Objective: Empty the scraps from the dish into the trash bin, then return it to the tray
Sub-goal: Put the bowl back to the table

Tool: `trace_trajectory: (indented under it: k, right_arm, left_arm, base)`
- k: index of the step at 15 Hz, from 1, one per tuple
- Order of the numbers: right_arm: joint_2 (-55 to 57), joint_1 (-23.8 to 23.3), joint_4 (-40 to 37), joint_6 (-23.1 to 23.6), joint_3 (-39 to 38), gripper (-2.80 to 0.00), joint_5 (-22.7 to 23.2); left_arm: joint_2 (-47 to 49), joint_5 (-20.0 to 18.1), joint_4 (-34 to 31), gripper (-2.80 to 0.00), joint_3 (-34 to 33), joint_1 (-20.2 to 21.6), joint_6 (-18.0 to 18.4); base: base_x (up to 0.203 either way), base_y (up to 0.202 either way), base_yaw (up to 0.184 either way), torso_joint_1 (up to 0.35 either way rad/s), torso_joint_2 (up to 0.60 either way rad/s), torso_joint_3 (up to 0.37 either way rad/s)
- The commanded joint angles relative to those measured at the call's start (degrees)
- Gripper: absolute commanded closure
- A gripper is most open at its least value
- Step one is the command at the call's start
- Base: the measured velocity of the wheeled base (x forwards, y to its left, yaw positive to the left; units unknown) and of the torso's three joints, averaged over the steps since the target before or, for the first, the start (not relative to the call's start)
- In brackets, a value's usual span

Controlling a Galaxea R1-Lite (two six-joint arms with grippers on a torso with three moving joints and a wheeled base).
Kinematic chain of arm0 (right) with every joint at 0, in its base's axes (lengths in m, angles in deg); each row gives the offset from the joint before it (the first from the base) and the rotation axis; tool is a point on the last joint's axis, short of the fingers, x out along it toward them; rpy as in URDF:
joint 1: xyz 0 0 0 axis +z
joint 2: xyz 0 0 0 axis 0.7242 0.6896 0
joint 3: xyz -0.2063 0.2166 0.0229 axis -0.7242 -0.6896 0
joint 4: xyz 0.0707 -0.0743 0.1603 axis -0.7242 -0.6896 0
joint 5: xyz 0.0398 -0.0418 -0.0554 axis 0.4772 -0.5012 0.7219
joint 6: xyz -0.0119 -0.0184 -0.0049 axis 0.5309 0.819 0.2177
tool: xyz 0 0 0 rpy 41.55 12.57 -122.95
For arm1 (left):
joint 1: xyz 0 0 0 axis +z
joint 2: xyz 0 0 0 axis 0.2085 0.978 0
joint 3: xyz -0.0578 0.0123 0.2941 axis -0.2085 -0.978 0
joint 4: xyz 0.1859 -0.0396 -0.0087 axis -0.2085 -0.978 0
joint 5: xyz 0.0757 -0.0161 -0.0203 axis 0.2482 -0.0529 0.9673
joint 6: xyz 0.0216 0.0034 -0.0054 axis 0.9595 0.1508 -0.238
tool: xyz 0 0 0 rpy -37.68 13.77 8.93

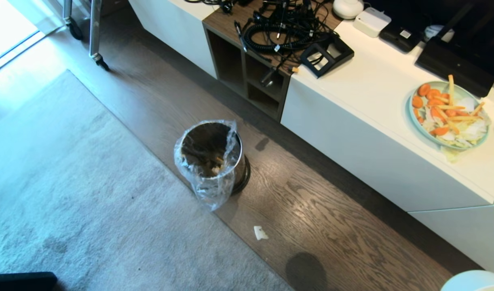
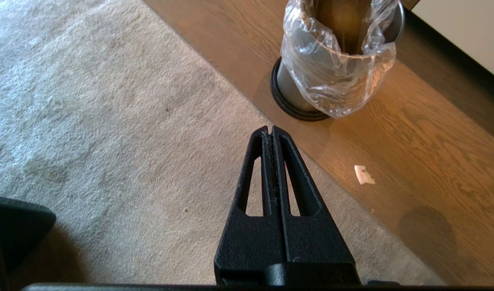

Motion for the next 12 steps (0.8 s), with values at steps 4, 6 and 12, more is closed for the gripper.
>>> trace_trajectory:
  k: [4, 6, 12]
  right_arm:
    - [0.10, 0.00, 0.02, 0.05, 0.00, 0.00, 0.04]
    - [0.10, 0.00, 0.02, 0.05, 0.00, 0.00, 0.04]
    - [0.17, 0.00, 0.02, 0.05, 0.00, 0.00, 0.04]
  left_arm:
    - [-0.02, 0.02, 0.06, 0.00, 0.00, 0.00, -0.12]
    - [-0.02, 0.02, 0.06, 0.00, 0.00, 0.00, -0.12]
    - [-0.02, 0.02, 0.06, 0.00, 0.00, 0.00, -0.12]
  base:
    - [0.000, 0.000, 0.000, 0.002, 0.00, 0.200]
    - [0.000, 0.000, 0.000, 0.005, 0.01, 0.209]
    - [0.000, 0.000, 0.000, 0.003, 0.00, 0.203]
